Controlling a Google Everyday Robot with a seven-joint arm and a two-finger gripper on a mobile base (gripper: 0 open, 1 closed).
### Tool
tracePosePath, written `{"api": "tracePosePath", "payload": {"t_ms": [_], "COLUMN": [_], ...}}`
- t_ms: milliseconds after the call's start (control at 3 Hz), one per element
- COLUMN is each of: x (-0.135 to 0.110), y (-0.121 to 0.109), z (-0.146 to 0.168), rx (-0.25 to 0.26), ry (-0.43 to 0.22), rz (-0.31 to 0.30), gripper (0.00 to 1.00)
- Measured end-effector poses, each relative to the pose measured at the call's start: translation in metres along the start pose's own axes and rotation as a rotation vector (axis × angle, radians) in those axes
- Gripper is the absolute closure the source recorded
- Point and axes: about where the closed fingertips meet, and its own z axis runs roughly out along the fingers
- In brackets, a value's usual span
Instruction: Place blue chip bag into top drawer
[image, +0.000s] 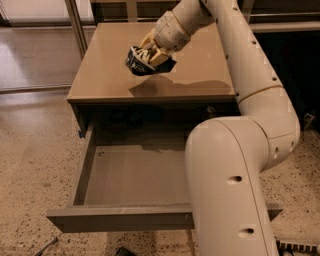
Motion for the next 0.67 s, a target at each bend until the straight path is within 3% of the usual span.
{"api": "tracePosePath", "payload": {"t_ms": [333, 667], "x": [-0.012, -0.029], "y": [0.02, 0.061], "z": [-0.013, -0.016], "rx": [-0.026, -0.103], "ry": [-0.007, 0.002], "rz": [0.007, 0.041], "gripper": [1.0, 1.0]}}
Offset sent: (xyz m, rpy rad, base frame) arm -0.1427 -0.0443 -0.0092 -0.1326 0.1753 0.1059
